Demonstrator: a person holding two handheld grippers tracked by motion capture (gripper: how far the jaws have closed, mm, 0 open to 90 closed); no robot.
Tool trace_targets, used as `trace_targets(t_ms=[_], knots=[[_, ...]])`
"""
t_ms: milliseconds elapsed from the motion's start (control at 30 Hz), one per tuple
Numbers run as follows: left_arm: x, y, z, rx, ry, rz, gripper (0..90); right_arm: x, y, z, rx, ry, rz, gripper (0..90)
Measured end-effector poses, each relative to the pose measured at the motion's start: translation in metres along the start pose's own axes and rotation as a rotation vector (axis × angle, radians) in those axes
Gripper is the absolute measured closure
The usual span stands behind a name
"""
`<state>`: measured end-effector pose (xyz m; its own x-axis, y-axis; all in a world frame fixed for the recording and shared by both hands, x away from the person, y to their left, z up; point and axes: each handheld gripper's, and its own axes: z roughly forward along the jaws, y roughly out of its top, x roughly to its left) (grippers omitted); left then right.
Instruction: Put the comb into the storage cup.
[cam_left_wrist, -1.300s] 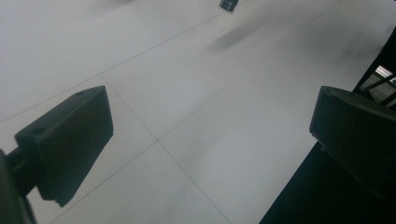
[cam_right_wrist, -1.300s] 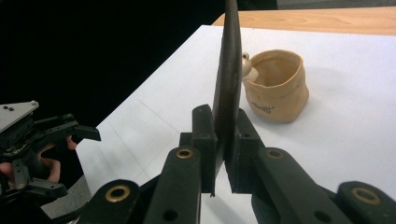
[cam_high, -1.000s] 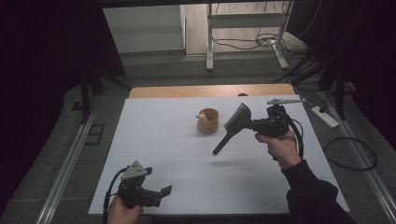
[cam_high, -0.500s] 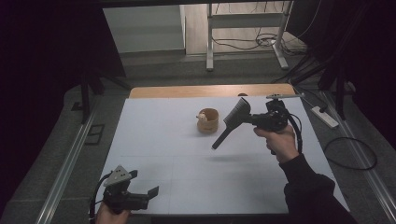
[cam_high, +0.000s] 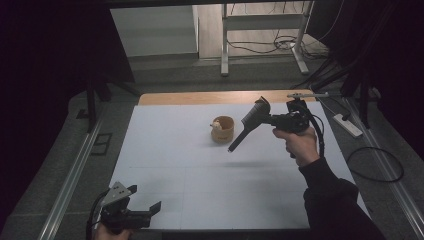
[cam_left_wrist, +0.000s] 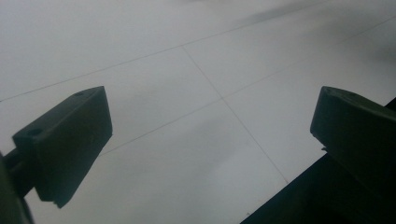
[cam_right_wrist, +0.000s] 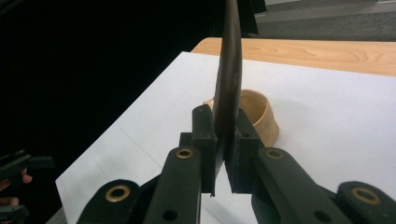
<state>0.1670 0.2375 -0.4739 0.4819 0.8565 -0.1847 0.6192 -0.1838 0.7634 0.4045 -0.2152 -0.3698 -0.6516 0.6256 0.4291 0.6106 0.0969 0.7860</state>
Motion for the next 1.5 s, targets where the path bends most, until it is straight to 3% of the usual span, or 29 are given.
trace_targets(t_ms=[133,300,900,1500], knots=[[0.001,-0.001,-0.001,-0.004,-0.004,-0.008,0.0,-0.002,0.004,0.001,-0.003,-0.009,0.005,83.6],[-0.001,-0.001,-0.001,0.009,0.010,0.009,0.0,-0.004,0.010,0.002,-0.015,-0.015,0.011,83.6],[0.002,-0.001,-0.001,0.008,-0.021,-0.003,0.0,-0.009,0.031,0.004,-0.047,-0.029,0.033,83.6],[0.003,-0.001,0.000,0.015,-0.025,-0.011,0.0,-0.012,0.050,0.007,-0.075,-0.058,0.047,83.6]])
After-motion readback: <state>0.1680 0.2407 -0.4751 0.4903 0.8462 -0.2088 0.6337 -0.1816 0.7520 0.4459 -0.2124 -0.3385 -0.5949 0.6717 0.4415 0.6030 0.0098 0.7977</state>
